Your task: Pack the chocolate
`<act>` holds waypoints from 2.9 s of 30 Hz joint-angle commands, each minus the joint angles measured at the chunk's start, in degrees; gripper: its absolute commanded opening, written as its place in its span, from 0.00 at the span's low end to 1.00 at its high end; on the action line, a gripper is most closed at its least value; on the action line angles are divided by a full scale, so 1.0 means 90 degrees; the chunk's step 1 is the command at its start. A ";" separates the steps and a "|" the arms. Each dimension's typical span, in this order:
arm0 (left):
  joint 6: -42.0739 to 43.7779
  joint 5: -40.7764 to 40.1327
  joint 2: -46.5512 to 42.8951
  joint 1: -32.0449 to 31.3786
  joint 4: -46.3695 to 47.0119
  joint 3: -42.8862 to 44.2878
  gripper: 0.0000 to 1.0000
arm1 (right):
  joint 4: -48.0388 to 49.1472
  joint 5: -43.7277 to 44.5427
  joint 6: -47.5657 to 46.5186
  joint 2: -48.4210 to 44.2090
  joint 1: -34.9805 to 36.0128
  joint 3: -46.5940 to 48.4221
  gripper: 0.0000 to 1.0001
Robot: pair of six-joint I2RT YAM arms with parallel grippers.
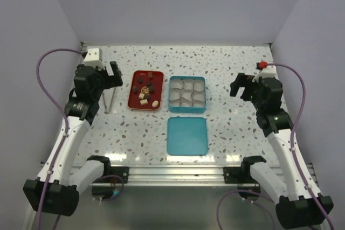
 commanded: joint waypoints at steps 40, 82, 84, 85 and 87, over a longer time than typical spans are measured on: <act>-0.0898 -0.0561 0.2517 0.1373 0.2528 -0.2052 1.00 | 0.0136 -0.0329 0.0013 -0.0212 -0.0022 -0.0131 0.99; 0.0324 -0.0130 0.4480 0.1413 0.3134 -0.1436 0.62 | 0.0184 -0.0651 0.0014 -0.0252 -0.0012 -0.0170 0.99; 0.0314 -0.0090 0.4441 0.1413 0.3144 -0.1446 0.54 | 0.0194 -0.0651 0.0023 -0.0242 -0.0022 -0.0170 0.99; 0.0314 -0.0071 0.4421 0.1413 0.3154 -0.1437 0.52 | 0.0194 -0.0651 0.0023 -0.0232 -0.0022 -0.0180 0.99; 0.0304 -0.0042 0.4315 0.1413 0.3095 -0.1456 0.49 | 0.0194 -0.0680 0.0013 -0.0222 -0.0022 -0.0180 0.99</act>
